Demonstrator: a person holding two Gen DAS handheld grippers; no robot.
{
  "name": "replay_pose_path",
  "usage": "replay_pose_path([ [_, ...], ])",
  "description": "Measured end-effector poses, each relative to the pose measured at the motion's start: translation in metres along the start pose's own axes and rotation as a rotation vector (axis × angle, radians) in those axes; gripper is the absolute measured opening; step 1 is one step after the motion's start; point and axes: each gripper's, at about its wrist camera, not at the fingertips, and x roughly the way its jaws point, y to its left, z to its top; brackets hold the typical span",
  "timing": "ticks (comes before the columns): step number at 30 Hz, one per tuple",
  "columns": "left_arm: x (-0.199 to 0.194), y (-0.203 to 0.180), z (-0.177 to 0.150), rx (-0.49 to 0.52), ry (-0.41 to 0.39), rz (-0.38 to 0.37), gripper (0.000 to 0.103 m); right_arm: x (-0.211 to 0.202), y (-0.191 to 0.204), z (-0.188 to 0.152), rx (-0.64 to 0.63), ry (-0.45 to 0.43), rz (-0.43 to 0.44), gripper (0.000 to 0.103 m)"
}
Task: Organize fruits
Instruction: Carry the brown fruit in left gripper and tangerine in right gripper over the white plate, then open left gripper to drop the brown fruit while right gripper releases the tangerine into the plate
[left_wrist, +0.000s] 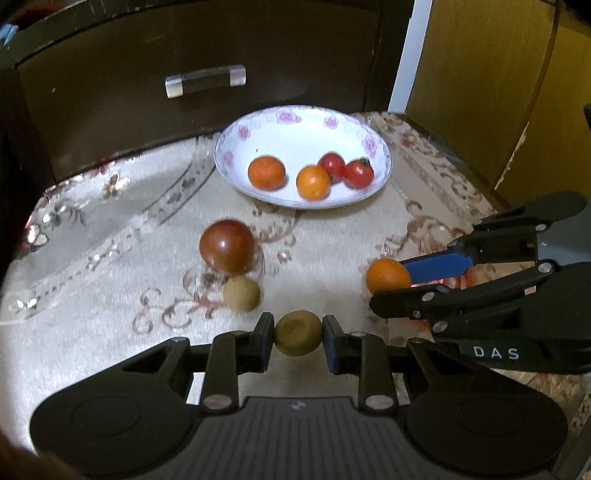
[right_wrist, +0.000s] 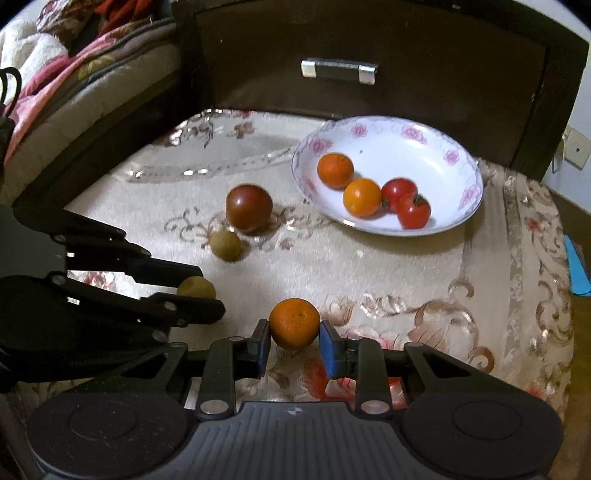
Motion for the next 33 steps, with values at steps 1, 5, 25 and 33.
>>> replay_pose_path([
  [1, -0.001, -0.001, 0.004, 0.001, -0.008, 0.004, 0.036, -0.002, 0.0, 0.001, 0.002, -0.008, -0.003, 0.022],
  [5, -0.003, -0.002, 0.022, -0.007, -0.044, 0.009, 0.036, -0.008, -0.006, 0.01, 0.018, -0.05, -0.027, 0.022],
  [25, 0.03, 0.007, 0.093, -0.069, -0.141, 0.034, 0.036, -0.005, -0.061, 0.062, 0.146, -0.181, -0.074, 0.023],
  [33, 0.053, 0.001, 0.109, -0.062, -0.16, 0.024, 0.036, 0.005, -0.083, 0.068, 0.191, -0.177, -0.094, 0.023],
])
